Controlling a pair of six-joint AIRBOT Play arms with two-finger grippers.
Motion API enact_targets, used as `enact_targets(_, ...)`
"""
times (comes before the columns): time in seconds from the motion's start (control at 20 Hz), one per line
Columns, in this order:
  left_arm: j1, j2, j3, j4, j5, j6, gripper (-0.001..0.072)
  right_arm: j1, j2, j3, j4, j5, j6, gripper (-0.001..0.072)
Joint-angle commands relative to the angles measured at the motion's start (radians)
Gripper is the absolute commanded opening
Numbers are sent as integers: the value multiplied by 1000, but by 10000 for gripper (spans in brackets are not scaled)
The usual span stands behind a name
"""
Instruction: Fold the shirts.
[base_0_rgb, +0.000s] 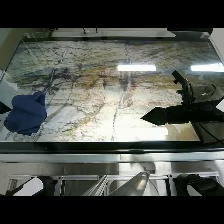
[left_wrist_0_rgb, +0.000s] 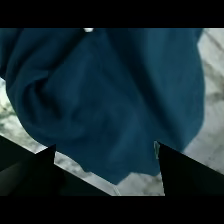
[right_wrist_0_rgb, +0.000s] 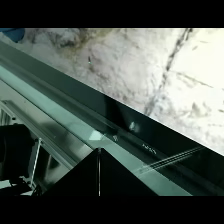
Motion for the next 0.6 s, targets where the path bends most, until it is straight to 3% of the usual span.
enact_targets(0.0, 66, -172, 50, 13, 24, 21, 720, 1, -1, 0, 0, 0, 0, 15)
enact_targets(0.35, 43, -417, 246, 14, -152, 71, 713, 1, -1, 0, 0, 0, 0, 15)
enact_targets(0.4, 30, -444, 261, 14, -161, 71, 667, 1, -1, 0, 0, 0, 0, 15)
enact_targets(0.45, 13, -470, 278, 14, -172, 70, 462, 1, -1, 0, 0, 0, 0, 15)
enact_targets(0.5, -4, -493, 300, 14, -198, 70, 92, 1, -1, 0, 0, 0, 0, 15)
enact_targets(0.55, -21, -507, 322, 12, -229, 74, 10, 1, -1, 0, 0, 0, 0, 15)
